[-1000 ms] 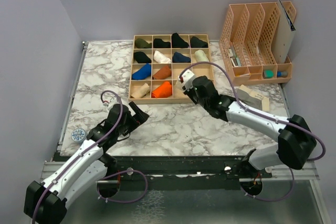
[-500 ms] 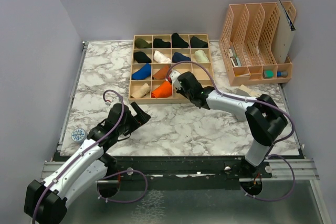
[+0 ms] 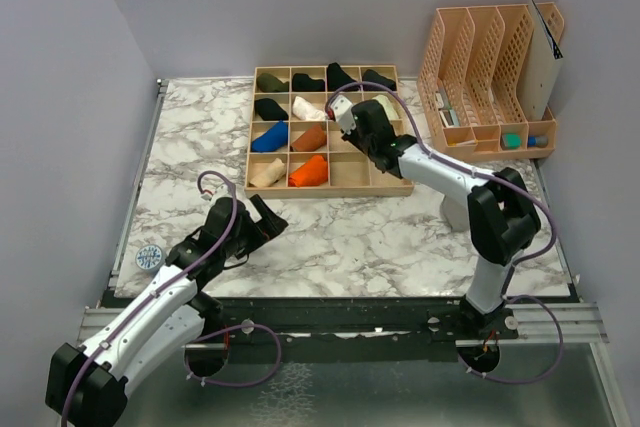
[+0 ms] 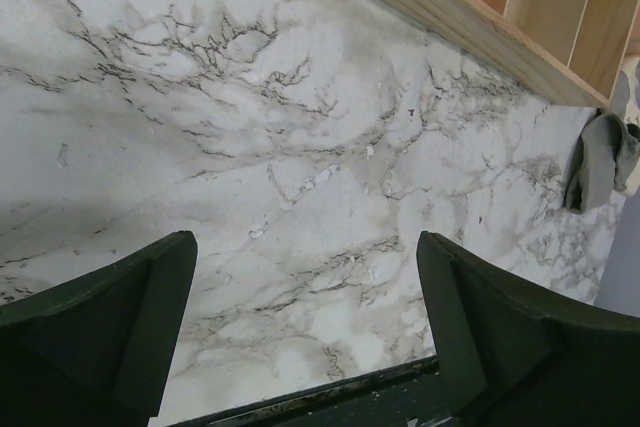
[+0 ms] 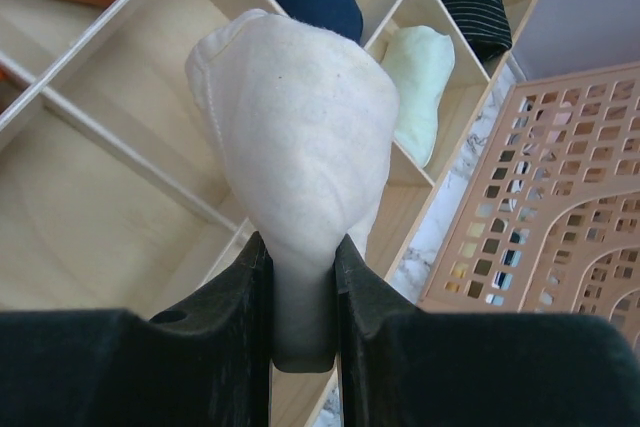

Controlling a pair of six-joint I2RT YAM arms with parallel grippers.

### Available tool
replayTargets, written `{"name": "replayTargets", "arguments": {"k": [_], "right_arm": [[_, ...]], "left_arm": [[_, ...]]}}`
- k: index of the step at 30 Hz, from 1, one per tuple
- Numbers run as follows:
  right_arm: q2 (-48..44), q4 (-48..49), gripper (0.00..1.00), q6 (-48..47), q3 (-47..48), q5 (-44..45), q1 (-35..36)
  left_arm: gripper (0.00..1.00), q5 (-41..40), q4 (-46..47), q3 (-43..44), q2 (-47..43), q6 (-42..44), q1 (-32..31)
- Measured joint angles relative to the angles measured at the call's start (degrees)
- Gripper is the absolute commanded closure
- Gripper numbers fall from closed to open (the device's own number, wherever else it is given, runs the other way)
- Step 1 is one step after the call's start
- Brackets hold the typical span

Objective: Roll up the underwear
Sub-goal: Place the underwear in the storage box.

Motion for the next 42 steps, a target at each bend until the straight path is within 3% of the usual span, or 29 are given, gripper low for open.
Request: {"name": "replayTargets", "arguments": {"k": [21,31,36,42], "right_arm": [[17.3,-0.1,0.99,-9.3,11.8,-7.3,-1.8],[19.9,1.1,0.81,-10.4,13.2,-12.3,-2.4],[21.9,-3.5,0.68,-9.9,17.8,-20.2,-4.3],[23.1,-9.3,0.63,-9.9,21.6,-28.1,-6.9]], "left_arm": [[0.01,0.3,-2.2,3.3,1.2,2.6,0.0],[0.01,0.2,-3.2,3.3,0.8,2.8,0.0],[0.01,0.1,-3.5,3.3,0.7,3.0,0.0],[0.01,-0.1,-3.5,3.3,0.5,3.1,0.0]]}}
